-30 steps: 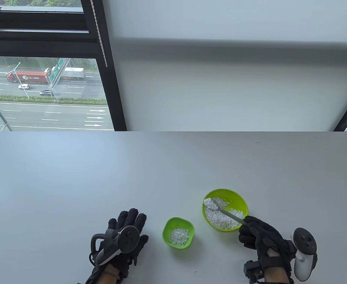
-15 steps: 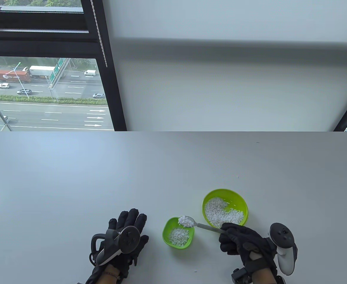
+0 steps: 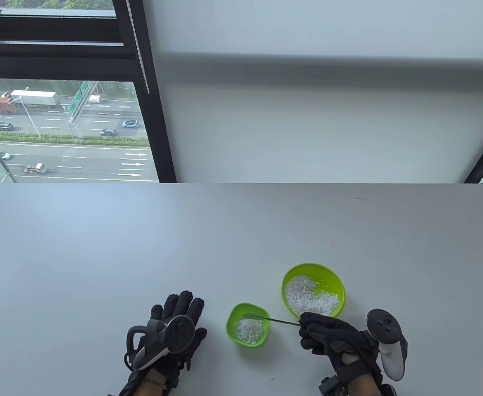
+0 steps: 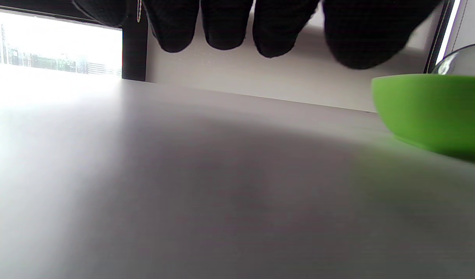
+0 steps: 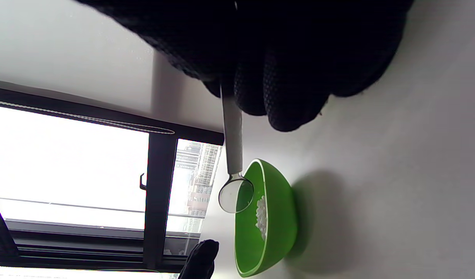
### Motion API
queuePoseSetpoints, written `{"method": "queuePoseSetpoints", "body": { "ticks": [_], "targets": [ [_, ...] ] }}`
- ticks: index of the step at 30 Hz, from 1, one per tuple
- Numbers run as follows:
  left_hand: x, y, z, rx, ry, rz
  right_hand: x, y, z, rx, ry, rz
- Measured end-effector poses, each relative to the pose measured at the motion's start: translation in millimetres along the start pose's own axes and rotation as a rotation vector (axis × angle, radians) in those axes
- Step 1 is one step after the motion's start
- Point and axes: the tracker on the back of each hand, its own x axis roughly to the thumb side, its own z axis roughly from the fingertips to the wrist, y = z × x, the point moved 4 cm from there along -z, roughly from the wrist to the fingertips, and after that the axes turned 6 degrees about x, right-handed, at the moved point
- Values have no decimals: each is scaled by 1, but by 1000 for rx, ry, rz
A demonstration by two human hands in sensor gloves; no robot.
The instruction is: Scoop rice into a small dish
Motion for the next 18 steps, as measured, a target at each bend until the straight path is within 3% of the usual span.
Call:
{"method": "queuePoseSetpoints", "body": {
  "ticks": [6, 18],
  "targets": [
    [0, 0, 0, 0, 0, -2, 1, -7, 3, -46, -12, -6],
    [0, 0, 0, 0, -1, -2, 0, -44, 21, -327, -55, -23]
  ]
}}
